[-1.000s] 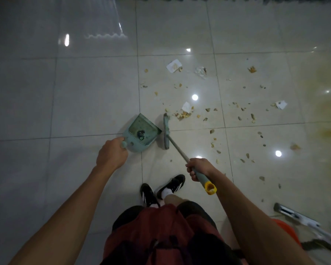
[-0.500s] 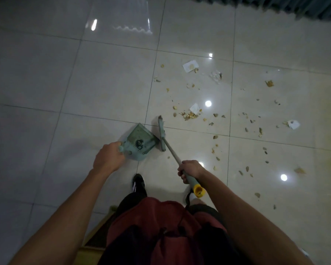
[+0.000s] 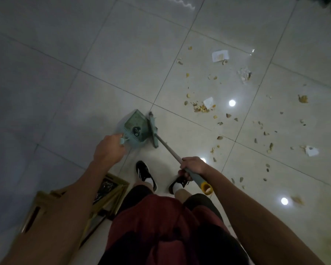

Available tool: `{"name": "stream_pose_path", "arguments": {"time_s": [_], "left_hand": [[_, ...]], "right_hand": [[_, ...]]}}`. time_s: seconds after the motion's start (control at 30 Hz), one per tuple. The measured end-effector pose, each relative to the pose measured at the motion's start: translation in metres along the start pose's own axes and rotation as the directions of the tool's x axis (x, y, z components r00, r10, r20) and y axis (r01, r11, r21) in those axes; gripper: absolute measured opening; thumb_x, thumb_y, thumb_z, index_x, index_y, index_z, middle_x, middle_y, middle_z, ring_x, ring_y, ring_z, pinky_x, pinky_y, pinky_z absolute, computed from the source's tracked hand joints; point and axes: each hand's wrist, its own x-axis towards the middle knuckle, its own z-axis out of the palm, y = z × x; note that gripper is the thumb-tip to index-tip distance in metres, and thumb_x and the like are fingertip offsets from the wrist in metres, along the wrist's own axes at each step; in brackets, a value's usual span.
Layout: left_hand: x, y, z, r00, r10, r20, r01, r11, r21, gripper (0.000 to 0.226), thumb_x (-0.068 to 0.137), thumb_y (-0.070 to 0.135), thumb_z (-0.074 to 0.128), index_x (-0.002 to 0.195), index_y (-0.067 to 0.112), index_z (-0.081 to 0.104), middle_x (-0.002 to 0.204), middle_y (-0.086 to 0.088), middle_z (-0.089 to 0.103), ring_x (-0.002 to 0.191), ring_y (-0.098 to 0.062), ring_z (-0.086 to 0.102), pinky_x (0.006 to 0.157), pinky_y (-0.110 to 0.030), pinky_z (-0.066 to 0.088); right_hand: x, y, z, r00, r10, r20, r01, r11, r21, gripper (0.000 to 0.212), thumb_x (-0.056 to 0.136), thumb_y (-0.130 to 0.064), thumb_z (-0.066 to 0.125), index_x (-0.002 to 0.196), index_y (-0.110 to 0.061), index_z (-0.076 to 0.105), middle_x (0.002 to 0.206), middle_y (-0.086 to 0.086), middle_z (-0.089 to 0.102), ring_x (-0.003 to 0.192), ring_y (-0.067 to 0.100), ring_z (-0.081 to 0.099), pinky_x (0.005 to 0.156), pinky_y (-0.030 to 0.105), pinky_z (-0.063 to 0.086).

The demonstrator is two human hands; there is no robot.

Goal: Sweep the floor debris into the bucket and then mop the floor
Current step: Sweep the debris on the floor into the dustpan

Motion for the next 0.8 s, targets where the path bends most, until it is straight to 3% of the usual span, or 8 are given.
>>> {"name": "stream_pose_path", "arguments": {"time_s": [0.1, 0.17, 0.3, 0.37, 0.43, 0.53, 0.63, 0.8], "left_hand": [[-0.003, 0.002, 0.003, 0.999, -0.032, -0.028, 0.03, 0.997, -0.065, 0.024, 0.076, 0.013, 0.053, 0.092, 0.016, 0.07, 0.085, -0.009, 0.069, 0.072, -0.029, 0.065, 0.066, -0.041, 0.059], [-0.003, -0.001, 0.004, 0.998, -0.045, -0.045, 0.042, 0.997, -0.062, 0.028, 0.077, 0.011, 0.055, 0.099, 0.016, 0.071, 0.086, -0.01, 0.069, 0.074, -0.03, 0.065, 0.067, -0.042, 0.06], [-0.008, 0.0, 0.011, 0.998, -0.046, -0.051, 0.045, 0.999, -0.025, 0.036, 0.08, 0.014, 0.059, 0.114, 0.02, 0.071, 0.092, -0.011, 0.07, 0.077, -0.032, 0.066, 0.069, -0.041, 0.06], [-0.013, 0.005, 0.015, 0.998, -0.041, -0.052, 0.04, 0.999, -0.018, 0.032, 0.08, 0.011, 0.055, 0.107, 0.02, 0.071, 0.086, -0.009, 0.068, 0.074, -0.031, 0.065, 0.066, -0.038, 0.058], [-0.018, 0.009, 0.018, 0.998, -0.034, -0.052, 0.033, 0.999, -0.017, 0.033, 0.08, 0.012, 0.053, 0.106, 0.019, 0.071, 0.086, -0.011, 0.068, 0.074, -0.033, 0.064, 0.066, -0.039, 0.058], [-0.022, 0.015, 0.022, 0.998, -0.01, -0.059, 0.008, 1.0, -0.029, 0.031, 0.08, 0.014, 0.054, 0.106, 0.017, 0.071, 0.084, -0.01, 0.068, 0.073, -0.032, 0.064, 0.066, -0.04, 0.058], [-0.027, 0.023, 0.025, 0.999, -0.007, -0.054, 0.006, 1.0, -0.011, 0.02, 0.083, 0.014, 0.057, 0.099, 0.014, 0.069, 0.083, -0.009, 0.067, 0.071, -0.03, 0.062, 0.064, -0.034, 0.054], [-0.029, 0.035, 0.031, 1.0, 0.003, -0.025, -0.003, 1.0, 0.018, 0.023, 0.081, 0.01, 0.054, 0.098, 0.017, 0.068, 0.087, -0.01, 0.068, 0.073, -0.031, 0.063, 0.062, -0.031, 0.05]], "right_hand": [[0.006, 0.01, -0.015, 1.0, 0.02, -0.016, -0.022, 0.982, -0.189, 0.024, 0.088, 0.0, 0.054, 0.112, 0.003, 0.059, 0.078, 0.02, 0.07, 0.049, 0.02, 0.055, 0.044, 0.024, 0.046], [0.012, 0.016, -0.023, 1.0, 0.025, -0.006, -0.025, 0.909, -0.415, 0.02, 0.091, -0.003, 0.053, 0.11, -0.001, 0.057, 0.086, 0.022, 0.071, 0.054, 0.021, 0.063, 0.048, 0.027, 0.052], [0.019, 0.02, -0.036, 0.984, -0.124, -0.131, -0.052, 0.499, -0.865, 0.014, 0.09, -0.008, 0.051, 0.103, -0.007, 0.057, 0.102, 0.013, 0.066, 0.068, 0.017, 0.062, 0.063, 0.032, 0.059], [0.018, 0.017, -0.037, 0.964, -0.238, -0.117, -0.027, 0.35, -0.936, 0.021, 0.093, -0.011, 0.048, 0.11, -0.006, 0.059, 0.098, 0.01, 0.065, 0.072, 0.02, 0.058, 0.068, 0.033, 0.055], [0.015, 0.017, -0.035, 0.947, -0.305, -0.099, -0.018, 0.258, -0.966, 0.023, 0.094, -0.012, 0.049, 0.113, -0.006, 0.06, 0.08, 0.002, 0.055, 0.073, 0.021, 0.056, 0.068, 0.033, 0.054], [0.011, 0.024, -0.031, 0.932, -0.344, -0.111, -0.04, 0.209, -0.977, 0.022, 0.093, -0.01, 0.049, 0.111, -0.008, 0.062, 0.07, -0.003, 0.043, 0.066, 0.017, 0.054, 0.062, 0.032, 0.05], [0.008, 0.037, -0.035, 0.923, -0.356, -0.143, -0.067, 0.216, -0.974, 0.023, 0.096, -0.011, 0.047, 0.113, -0.008, 0.062, 0.07, -0.003, 0.042, 0.072, 0.02, 0.056, 0.064, 0.032, 0.047], [0.001, 0.052, -0.055, 0.909, -0.365, -0.202, -0.122, 0.232, -0.965, 0.026, 0.096, -0.008, 0.046, 0.116, -0.008, 0.063, 0.075, -0.001, 0.049, 0.077, 0.021, 0.061, 0.066, 0.032, 0.05]]}}
